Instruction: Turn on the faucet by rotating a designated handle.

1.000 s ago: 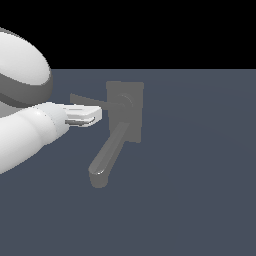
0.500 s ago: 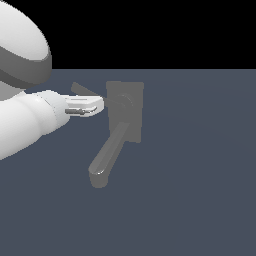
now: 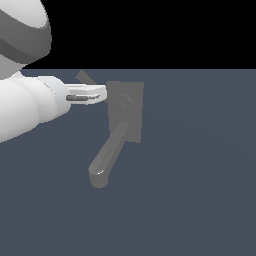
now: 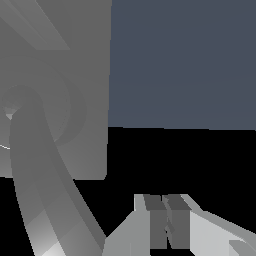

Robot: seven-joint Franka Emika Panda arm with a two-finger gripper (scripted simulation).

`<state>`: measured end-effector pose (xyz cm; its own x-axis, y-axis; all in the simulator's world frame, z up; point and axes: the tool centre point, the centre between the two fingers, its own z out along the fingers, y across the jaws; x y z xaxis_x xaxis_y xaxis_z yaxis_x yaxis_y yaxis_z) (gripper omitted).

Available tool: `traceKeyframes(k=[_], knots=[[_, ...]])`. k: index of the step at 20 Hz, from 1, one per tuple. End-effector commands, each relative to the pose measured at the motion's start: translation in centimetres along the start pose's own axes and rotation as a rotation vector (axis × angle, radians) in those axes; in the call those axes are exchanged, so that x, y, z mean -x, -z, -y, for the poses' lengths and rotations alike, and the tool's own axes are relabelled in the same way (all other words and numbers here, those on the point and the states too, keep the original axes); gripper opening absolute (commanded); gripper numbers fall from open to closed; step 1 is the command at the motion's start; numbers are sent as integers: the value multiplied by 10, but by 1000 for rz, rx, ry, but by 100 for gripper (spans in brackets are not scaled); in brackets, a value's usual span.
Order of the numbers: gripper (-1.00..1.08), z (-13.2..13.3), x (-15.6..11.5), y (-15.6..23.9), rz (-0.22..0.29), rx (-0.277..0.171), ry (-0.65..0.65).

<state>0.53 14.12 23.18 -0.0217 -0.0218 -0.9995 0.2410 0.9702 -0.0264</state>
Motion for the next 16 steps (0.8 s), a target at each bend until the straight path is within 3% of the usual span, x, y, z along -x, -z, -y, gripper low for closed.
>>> traceKeyframes(k=[1,2,16], knots=[[-100,-1,14,-2,16,5,-6],[-100,1,1,-1,0,-2,-1],[-100,31,34,-1,9,2,-4]])
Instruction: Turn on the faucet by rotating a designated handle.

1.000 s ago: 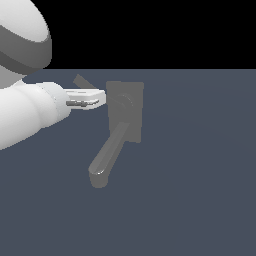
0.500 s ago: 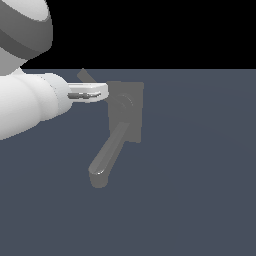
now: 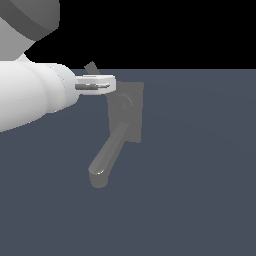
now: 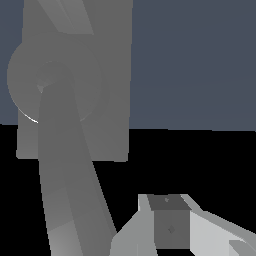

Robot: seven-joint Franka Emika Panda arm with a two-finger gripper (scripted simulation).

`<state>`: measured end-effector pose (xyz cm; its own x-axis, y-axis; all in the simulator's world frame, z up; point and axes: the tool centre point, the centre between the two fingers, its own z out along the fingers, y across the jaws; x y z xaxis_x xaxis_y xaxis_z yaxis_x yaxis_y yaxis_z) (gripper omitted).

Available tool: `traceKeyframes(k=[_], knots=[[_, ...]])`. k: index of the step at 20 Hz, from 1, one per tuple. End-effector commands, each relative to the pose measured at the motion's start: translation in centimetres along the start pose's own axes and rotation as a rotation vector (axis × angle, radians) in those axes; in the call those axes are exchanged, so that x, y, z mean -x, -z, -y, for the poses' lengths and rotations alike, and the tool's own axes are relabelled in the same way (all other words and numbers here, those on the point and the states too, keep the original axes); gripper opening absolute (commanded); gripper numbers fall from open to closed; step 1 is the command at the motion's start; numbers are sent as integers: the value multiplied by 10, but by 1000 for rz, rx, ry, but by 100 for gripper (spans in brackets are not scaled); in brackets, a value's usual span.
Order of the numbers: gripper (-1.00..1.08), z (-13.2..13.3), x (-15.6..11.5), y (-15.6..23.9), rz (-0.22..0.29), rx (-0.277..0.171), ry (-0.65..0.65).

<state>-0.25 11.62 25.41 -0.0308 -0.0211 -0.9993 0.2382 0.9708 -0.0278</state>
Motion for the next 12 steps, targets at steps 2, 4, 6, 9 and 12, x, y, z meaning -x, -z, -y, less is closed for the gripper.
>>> traceKeyframes(k=[2,4,6,9,12], knots=[[-100,8,17,-3,19,0,-6],[-100,13,22,-3,21,1,-7],[-100,17,28,-3,22,1,-7],[-100,24,35,-3,24,2,-8],[-100,25,20,1,-2,0,-1]])
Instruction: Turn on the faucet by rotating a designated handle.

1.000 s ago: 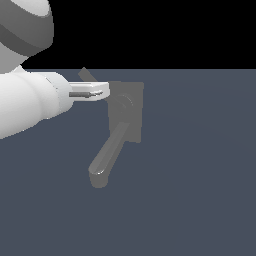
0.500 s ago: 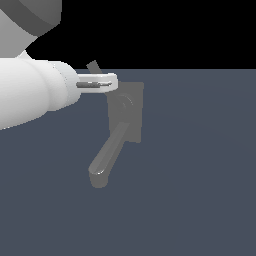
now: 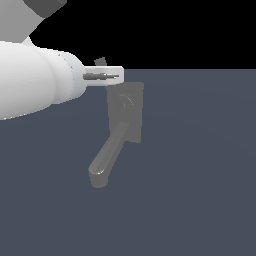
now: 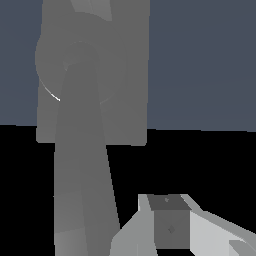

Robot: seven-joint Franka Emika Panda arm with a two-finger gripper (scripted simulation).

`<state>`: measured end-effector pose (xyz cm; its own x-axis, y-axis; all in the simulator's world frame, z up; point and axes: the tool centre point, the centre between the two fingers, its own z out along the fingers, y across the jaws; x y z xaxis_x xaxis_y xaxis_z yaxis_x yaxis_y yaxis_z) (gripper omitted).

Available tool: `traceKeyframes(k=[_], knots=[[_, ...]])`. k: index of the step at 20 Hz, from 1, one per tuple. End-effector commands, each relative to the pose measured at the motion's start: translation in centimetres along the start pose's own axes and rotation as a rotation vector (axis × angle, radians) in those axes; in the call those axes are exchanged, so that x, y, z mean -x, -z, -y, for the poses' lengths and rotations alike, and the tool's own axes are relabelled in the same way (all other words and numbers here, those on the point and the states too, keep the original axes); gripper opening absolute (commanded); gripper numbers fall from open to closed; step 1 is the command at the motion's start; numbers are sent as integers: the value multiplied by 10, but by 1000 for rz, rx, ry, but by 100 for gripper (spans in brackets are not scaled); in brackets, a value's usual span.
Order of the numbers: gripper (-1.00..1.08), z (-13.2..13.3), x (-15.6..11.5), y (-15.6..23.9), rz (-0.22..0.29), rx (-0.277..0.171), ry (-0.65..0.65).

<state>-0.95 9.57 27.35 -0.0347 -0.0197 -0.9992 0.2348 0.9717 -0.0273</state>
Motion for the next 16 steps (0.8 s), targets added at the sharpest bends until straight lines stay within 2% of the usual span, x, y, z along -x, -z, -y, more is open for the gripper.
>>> traceKeyframes(k=[1,16], knots=[[-100,7,3,-2,4,-3,-1],[-100,56,24,-4,23,-2,-6]])
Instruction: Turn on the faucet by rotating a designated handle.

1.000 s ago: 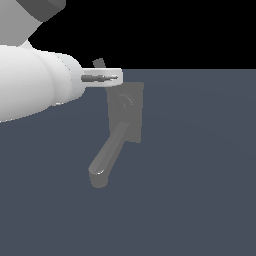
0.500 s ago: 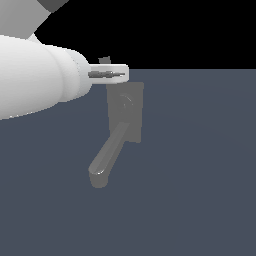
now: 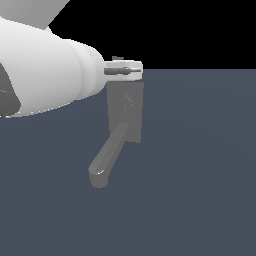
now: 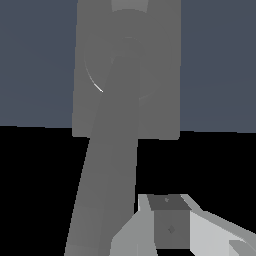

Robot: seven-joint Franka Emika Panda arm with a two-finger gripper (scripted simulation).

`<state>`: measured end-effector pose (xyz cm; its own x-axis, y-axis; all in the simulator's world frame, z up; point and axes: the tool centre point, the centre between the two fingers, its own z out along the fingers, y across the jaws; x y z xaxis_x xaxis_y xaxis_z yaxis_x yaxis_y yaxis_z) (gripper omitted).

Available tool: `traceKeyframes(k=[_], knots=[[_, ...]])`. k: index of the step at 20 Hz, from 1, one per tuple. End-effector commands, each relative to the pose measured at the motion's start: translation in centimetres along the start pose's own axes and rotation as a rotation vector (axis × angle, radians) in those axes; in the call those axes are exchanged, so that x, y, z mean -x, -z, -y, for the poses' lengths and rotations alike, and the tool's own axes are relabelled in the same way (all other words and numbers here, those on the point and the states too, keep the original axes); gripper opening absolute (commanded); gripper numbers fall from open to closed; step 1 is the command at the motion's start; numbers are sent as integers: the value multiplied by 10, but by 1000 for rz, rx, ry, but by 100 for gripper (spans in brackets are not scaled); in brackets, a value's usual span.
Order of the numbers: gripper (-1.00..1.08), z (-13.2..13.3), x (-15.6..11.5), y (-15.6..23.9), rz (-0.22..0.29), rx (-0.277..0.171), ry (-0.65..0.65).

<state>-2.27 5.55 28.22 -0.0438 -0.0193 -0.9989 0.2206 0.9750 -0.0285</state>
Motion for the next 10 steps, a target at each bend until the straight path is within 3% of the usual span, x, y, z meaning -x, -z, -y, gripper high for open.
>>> traceKeyframes(k=[1,5,6,10], knots=[[-100,17,18,-7,33,-16,-8],[-100,28,23,-8,38,-16,-9],[-100,14,2,1,-3,1,0],[-100,31,2,-1,6,-3,-2]])
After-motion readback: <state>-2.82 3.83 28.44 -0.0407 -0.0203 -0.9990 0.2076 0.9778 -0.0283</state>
